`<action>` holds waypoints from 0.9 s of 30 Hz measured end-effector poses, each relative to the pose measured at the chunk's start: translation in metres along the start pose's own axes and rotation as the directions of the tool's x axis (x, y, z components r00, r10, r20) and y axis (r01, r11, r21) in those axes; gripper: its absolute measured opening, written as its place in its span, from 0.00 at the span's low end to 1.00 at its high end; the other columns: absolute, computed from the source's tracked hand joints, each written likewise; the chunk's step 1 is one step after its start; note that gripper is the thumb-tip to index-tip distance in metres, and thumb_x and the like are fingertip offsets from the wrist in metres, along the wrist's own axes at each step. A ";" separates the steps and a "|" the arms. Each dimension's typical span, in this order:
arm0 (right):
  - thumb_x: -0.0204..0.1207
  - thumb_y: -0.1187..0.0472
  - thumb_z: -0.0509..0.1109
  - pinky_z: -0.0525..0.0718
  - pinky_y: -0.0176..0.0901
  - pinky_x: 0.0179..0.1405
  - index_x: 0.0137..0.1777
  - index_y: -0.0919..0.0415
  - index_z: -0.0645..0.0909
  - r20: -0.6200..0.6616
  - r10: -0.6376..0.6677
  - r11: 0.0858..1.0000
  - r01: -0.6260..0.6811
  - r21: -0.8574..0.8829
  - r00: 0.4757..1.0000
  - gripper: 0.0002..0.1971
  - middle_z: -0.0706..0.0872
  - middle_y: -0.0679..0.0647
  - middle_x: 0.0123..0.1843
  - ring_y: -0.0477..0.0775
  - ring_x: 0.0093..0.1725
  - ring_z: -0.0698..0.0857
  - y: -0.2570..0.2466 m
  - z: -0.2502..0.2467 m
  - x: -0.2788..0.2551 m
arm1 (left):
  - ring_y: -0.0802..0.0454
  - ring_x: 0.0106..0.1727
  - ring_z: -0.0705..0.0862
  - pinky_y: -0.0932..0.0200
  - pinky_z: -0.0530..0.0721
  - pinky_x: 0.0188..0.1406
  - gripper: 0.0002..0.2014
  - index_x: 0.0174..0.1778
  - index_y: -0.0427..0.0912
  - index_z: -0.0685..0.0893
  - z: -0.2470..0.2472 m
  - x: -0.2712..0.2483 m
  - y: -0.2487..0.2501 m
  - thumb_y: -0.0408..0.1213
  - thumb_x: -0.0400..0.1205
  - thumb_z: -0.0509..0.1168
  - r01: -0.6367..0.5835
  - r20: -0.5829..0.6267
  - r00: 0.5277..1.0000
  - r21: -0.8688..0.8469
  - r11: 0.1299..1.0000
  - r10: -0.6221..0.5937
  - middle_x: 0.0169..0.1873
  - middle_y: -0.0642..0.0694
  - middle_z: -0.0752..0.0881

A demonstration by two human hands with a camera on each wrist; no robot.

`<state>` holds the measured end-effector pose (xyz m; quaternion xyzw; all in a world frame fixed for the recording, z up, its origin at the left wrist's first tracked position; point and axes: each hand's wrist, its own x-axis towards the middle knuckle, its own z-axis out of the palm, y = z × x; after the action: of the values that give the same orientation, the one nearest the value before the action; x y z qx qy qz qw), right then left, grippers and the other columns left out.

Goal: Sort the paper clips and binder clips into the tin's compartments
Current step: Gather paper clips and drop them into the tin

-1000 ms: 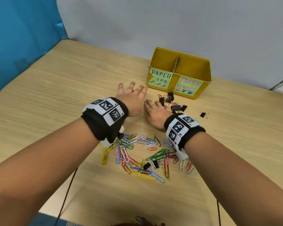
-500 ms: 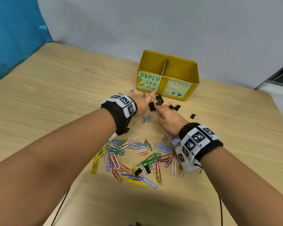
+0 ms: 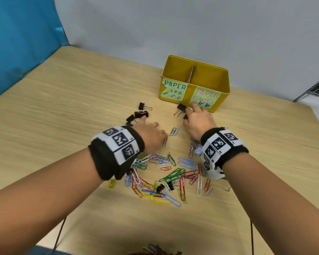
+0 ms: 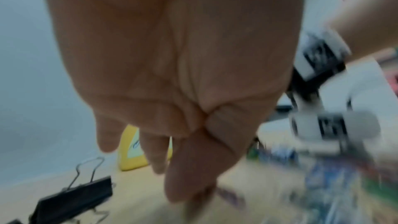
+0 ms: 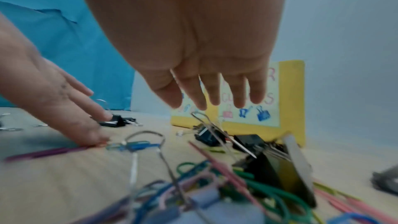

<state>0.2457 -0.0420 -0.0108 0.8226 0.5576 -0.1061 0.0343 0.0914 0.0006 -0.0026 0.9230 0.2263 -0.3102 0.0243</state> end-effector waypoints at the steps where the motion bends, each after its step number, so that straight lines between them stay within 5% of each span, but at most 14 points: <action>1: 0.81 0.60 0.55 0.67 0.58 0.75 0.75 0.61 0.69 -0.069 -0.051 0.999 0.052 0.008 0.996 0.22 0.67 0.62 0.79 0.66 0.76 0.67 -0.005 0.000 -0.004 | 0.45 0.83 0.55 0.34 0.50 0.81 0.30 0.81 0.46 0.55 0.001 -0.007 -0.001 0.30 0.82 0.51 -0.031 -0.017 0.999 -0.050 0.998 0.031 0.82 0.46 0.59; 4: 0.80 0.67 0.57 0.79 0.57 0.65 0.68 0.62 0.77 0.027 -0.143 0.990 0.143 0.021 0.989 0.18 0.75 0.63 0.68 0.65 0.66 0.76 -0.024 0.010 -0.016 | 0.43 0.78 0.66 0.44 0.65 0.78 0.28 0.79 0.42 0.62 0.007 -0.020 -0.008 0.30 0.81 0.54 -0.070 -0.150 0.988 -0.248 0.966 0.034 0.78 0.42 0.67; 6: 0.79 0.69 0.57 0.78 0.55 0.64 0.68 0.64 0.76 0.122 -0.159 0.987 0.158 0.015 0.980 0.18 0.75 0.63 0.66 0.65 0.66 0.75 -0.035 0.018 -0.025 | 0.42 0.78 0.66 0.46 0.68 0.77 0.29 0.80 0.41 0.59 0.013 -0.025 -0.010 0.30 0.80 0.56 -0.035 -0.151 0.988 -0.327 0.944 -0.015 0.77 0.38 0.67; 10: 0.78 0.68 0.58 0.75 0.44 0.62 0.66 0.61 0.78 0.219 -0.312 0.941 0.270 0.203 0.924 0.18 0.76 0.61 0.64 0.61 0.65 0.76 -0.047 0.020 -0.047 | 0.41 0.67 0.74 0.48 0.77 0.66 0.24 0.71 0.44 0.69 0.031 -0.043 -0.022 0.39 0.78 0.63 0.120 -0.119 0.975 -0.421 0.899 -0.185 0.67 0.39 0.72; 13: 0.78 0.59 0.62 0.73 0.37 0.57 0.68 0.57 0.77 0.221 -0.301 0.921 0.223 0.319 0.928 0.18 0.75 0.60 0.64 0.59 0.64 0.78 -0.043 0.013 -0.058 | 0.43 0.63 0.77 0.48 0.81 0.57 0.46 0.73 0.49 0.62 0.047 -0.066 -0.033 0.49 0.62 0.79 0.266 0.096 0.963 -0.460 0.847 -0.250 0.66 0.43 0.68; 15: 0.72 0.47 0.70 0.76 0.46 0.64 0.73 0.55 0.70 0.252 -0.243 0.957 0.189 0.221 0.937 0.30 0.72 0.60 0.66 0.62 0.66 0.76 -0.041 0.014 -0.061 | 0.42 0.59 0.80 0.52 0.82 0.49 0.52 0.73 0.48 0.59 0.053 -0.074 -0.027 0.46 0.58 0.82 0.296 0.163 0.955 -0.457 0.839 -0.248 0.67 0.43 0.66; 19: 0.62 0.42 0.77 0.74 0.53 0.65 0.74 0.56 0.66 0.270 -0.275 0.961 0.254 0.108 0.923 0.42 0.69 0.59 0.67 0.62 0.67 0.69 -0.061 0.026 -0.072 | 0.39 0.57 0.82 0.54 0.83 0.49 0.43 0.70 0.43 0.64 0.057 -0.064 -0.006 0.28 0.61 0.79 0.234 0.044 0.966 -0.558 0.796 -0.253 0.66 0.38 0.68; 23: 0.66 0.54 0.78 0.76 0.48 0.61 0.70 0.59 0.74 0.208 -0.363 0.928 0.333 0.166 0.908 0.32 0.76 0.61 0.63 0.62 0.63 0.77 -0.074 0.031 -0.066 | 0.41 0.56 0.81 0.61 0.79 0.45 0.36 0.68 0.44 0.71 0.058 -0.053 -0.002 0.27 0.64 0.77 0.131 -0.070 0.968 -0.683 0.718 -0.243 0.60 0.40 0.73; 27: 0.70 0.62 0.75 0.76 0.40 0.50 0.59 0.61 0.83 0.162 -0.338 0.931 0.304 0.203 0.927 0.17 0.86 0.60 0.56 0.58 0.57 0.83 -0.065 0.028 -0.057 | 0.47 0.48 0.80 0.63 0.73 0.43 0.17 0.59 0.41 0.80 0.056 -0.048 0.002 0.32 0.73 0.70 0.051 -0.217 0.944 -0.648 0.760 -0.248 0.55 0.39 0.82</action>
<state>0.1618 -0.0740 -0.0224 0.7055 0.6674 -0.2384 -0.0015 0.0271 -0.0313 -0.0205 0.8741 0.3923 -0.0779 0.2755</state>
